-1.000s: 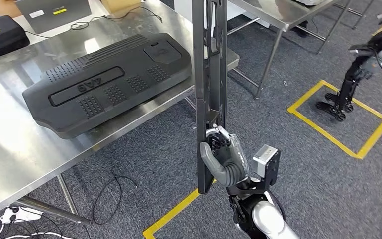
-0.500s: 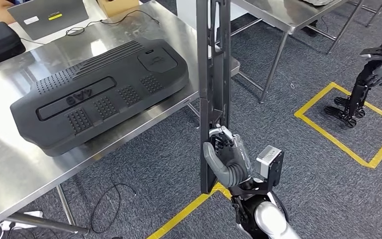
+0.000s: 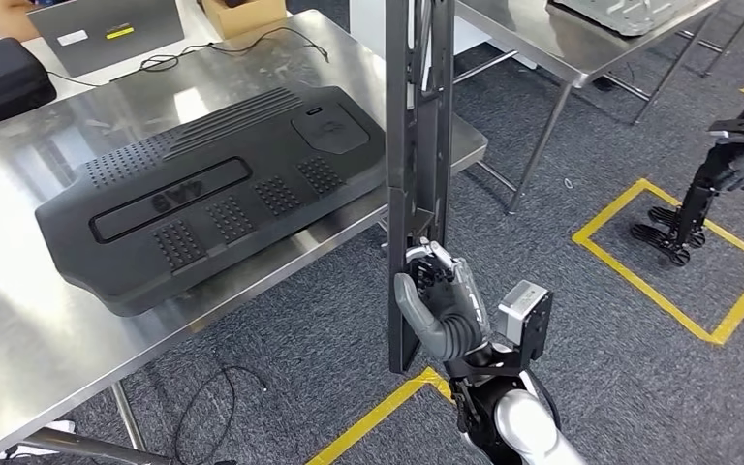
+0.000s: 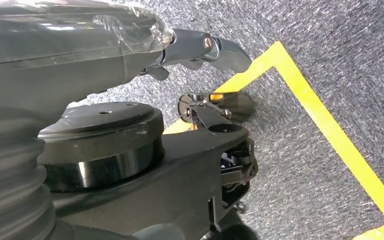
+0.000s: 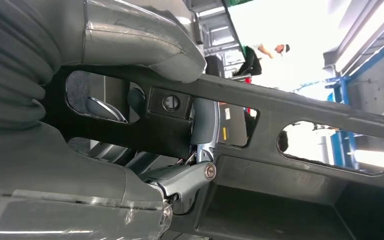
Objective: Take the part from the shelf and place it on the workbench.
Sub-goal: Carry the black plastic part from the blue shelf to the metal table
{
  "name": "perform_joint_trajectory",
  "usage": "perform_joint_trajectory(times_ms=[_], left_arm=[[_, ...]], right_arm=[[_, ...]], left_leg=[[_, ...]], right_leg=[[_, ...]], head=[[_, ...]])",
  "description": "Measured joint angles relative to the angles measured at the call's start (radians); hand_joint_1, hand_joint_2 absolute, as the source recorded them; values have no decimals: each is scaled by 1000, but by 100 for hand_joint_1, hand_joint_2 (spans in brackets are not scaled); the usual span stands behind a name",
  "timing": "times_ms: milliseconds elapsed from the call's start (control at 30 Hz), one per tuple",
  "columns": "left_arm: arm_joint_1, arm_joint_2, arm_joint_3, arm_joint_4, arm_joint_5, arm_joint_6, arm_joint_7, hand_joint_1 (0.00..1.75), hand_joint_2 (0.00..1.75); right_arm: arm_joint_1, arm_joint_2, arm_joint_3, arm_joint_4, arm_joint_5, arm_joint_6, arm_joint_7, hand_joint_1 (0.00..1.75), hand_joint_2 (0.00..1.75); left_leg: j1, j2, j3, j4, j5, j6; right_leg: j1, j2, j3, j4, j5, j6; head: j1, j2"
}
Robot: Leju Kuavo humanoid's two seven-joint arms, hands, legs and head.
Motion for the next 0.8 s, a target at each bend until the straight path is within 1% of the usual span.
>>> perform_joint_trajectory(times_ms=[33, 67, 100, 133, 167, 200, 267, 333, 367, 400, 433, 467, 500, 533, 567, 600, 633, 667, 700, 733, 767, 800], left_arm=[[0, 0, 0, 0, 0, 0, 0, 0, 175], [0, 0, 0, 0, -1, 0, 0, 0, 175], [0, 0, 0, 0, -1, 0, -1, 0, 175], [0, 0, 0, 0, -1, 0, -1, 0, 175], [0, 0, 0, 0, -2, 0, -1, 0, 175], [0, 0, 0, 0, -2, 0, -1, 0, 175], [0, -1, 0, 0, -2, 0, -1, 0, 175], [0, 0, 0, 0, -2, 0, -1, 0, 175], [-1, 0, 0, 0, -2, 0, -1, 0, 175], [-1, 1, 0, 0, -2, 0, -1, 0, 175], [-1, 1, 0, 0, -2, 0, -1, 0, 175], [0, 1, 0, 0, -2, 0, -1, 0, 175], [0, 1, 0, 0, -2, 0, -1, 0, 175], [1, 1, 0, 0, -2, 0, -1, 0, 175], [1, 1, 0, 0, -2, 0, -1, 0, 175], [1, 1, 0, 0, -2, 0, -1, 0, 175], [1, 1, 0, 0, -2, 0, -1, 0, 175], [1, 1, 0, 0, -2, 0, -1, 0, 175], [0, 0, 0, 0, -2, 0, -1, 0, 175], [0, 0, -1, 0, -2, 0, -1, 0, 175], [0, 0, -1, 0, -2, 0, -1, 0, 175], [1, 0, -2, 0, -2, 0, -1, 0, 175]], right_arm=[[0, 0, 0, 0, 0, 0, 0, 175, 175], [1, -1, 0, 0, 0, -1, 0, 175, 175], [1, -1, 0, 0, 1, -1, 0, 175, 175], [0, -1, 0, 0, 1, -1, 0, 175, 175], [0, -1, 0, 0, 2, -2, 1, 175, 175], [0, -1, 0, 0, 4, -3, 1, 175, 175], [-1, -1, 0, -1, 10, -4, 2, 175, 175], [-1, 0, 0, -1, 16, -5, 2, 175, 175], [-1, 1, 0, -1, 18, -5, 2, 175, 175], [-2, 2, 0, -1, 19, -5, 2, 175, 175], [-2, 2, 0, -1, 19, -5, 2, 175, 175], [-2, 2, 0, -1, 19, -5, 2, 175, 175], [-1, 2, 0, -1, 20, -5, 2, 175, 175], [-1, 2, 0, -1, 19, -5, 3, 175, 175], [-1, 2, 0, -1, 19, -5, 3, 175, 175], [-1, 3, 0, 0, 19, -5, 3, 175, 175], [-1, 3, 0, 0, 19, -5, 3, 175, 175], [-1, 3, 0, -1, 20, -5, 3, 175, 175], [-1, 4, 0, -1, 20, -5, 3, 175, 175], [-2, 4, 0, -1, 20, -5, 3, 175, 175], [-2, 4, 0, -1, 20, -5, 3, 175, 175], [-2, 4, 0, 0, 20, -5, 3, 175, 175]], left_leg=[[-3, -1, 1, 1, -3, 2], [-5, -2, 4, 3, -6, 3], [-8, -4, 8, 4, -10, 2], [-9, -5, 11, 6, -14, 1], [-11, -6, 13, 9, -18, -1], [-12, -7, 12, 10, -20, -4], [-11, -8, 10, 12, -22, -13], [-11, -9, 9, 18, -29, -24], [-10, -8, 3, 37, -44, -30], [-8, -7, -12, 74, -67, -38], [-3, -5, -38, 132, -99, -45], [3, -4, -71, 200, -132, -52], [9, -3, -100, 259, -153, -57], [15, -2, -118, 291, -157, -62], [19, -1, -117, 286, -142, -66], [23, 3, -96, 240, -110, -69], [25, 12, -61, 168, -71, -72], [24, 26, -28, 99, -43, -72], [22, 35, -4, 44, -23, -69], [19, 40, 8, 14, -16, -63], [15, 39, 7, 7, -19, -56], [14, 31, 6, 5, -17, -47]], right_leg=[[0, 0, -12, 10, 11, -1], [1, 0, -4, -21, 43, -4], [2, 0, 22, -87, 86, -9], [4, 0, 53, -156, 119, -15], [6, 0, 78, -215, 142, -19], [8, 1, 92, -249, 151, -22], [14, 1, 96, -263, 149, -25], [10, -2, 99, -270, 152, -31], [6, -5, 101, -274, 154, -34], [2, -9, 104, -279, 155, -37], [1, -13, 104, -280, 155, -38], [0, -17, 104, -280, 154, -39], [0, -22, 105, -280, 153, -40], [-1, -26, 105, -279, 152, -39], [-2, -30, 106, -279, 151, -37], [-5, -34, 109, -279, 149, -35], [-7, -38, 113, -279, 147, -31], [-7, -41, 116, -279, 144, -26], [-7, -44, 119, -278, 142, -20], [-5, -48, 121, -278, 141, -14], [-4, -52, 123, -280, 141, -8], [-5, -57, 125, -282, 141, -2]], head=[[5, 0], [9, 0], [13, 0], [17, 0], [18, 0], [19, 0], [16, 0], [16, 0], [14, 0], [9, 0], [2, 0], [-5, 0], [-10, 0], [-13, 0], [-17, 0], [-21, 0], [-25, 0], [-30, 0], [-35, 0], [-37, 0], [-38, 0], [-36, 0]])
